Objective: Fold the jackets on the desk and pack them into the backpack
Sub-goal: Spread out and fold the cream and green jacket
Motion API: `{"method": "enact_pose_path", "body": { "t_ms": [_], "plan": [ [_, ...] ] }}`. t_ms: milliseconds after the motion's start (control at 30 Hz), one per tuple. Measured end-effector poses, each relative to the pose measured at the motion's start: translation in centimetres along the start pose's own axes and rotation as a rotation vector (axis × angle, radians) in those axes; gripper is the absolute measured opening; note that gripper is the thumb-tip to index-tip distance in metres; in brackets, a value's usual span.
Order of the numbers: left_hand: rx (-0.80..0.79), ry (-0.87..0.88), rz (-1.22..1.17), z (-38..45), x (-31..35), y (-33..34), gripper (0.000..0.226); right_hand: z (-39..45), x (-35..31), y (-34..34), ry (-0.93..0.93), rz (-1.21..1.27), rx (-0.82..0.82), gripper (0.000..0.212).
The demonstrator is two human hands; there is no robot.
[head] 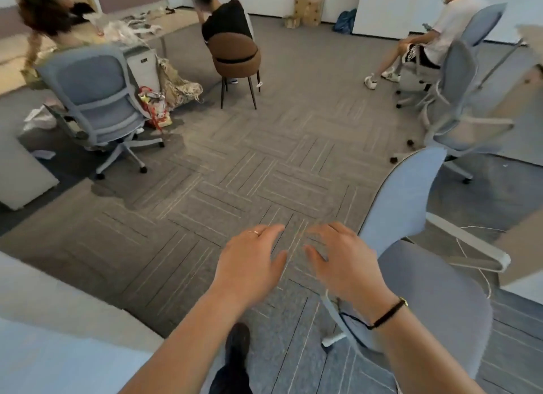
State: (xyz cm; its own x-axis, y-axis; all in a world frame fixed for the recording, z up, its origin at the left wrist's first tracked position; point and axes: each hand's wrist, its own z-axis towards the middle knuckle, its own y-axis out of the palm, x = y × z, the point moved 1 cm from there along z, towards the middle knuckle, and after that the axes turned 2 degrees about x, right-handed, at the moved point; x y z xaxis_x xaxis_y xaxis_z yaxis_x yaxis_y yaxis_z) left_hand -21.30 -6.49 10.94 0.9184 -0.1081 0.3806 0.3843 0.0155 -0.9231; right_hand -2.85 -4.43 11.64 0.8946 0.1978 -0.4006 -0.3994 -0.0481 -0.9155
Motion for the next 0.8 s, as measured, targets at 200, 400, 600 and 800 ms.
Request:
{"method": "enact_pose_path", "body": {
  "t_ms": [200,400,600,800],
  "plan": [
    [-0.087,0.29,-0.023,16.4,-1.8,-1.5,0.051,10.5,1.0,-2.1,0.241,-0.015,0.14,0.038],
    [-0.183,0.55,-0.046,28.2,2.5,-0.9,0.046,14.0,5.3,-4.6,0.553,-0.04,0.253,0.036],
    [-0.29,0.774,-0.026,36.6,7.0,3.9,0.046,18.1,11.5,-4.4,0.758,-0.036,0.324,0.034],
    [-0.441,0.95,0.067,44.9,12.0,8.5,0.048,22.5,16.9,-2.9,0.928,0.073,0.366,0.037]
  ]
}}
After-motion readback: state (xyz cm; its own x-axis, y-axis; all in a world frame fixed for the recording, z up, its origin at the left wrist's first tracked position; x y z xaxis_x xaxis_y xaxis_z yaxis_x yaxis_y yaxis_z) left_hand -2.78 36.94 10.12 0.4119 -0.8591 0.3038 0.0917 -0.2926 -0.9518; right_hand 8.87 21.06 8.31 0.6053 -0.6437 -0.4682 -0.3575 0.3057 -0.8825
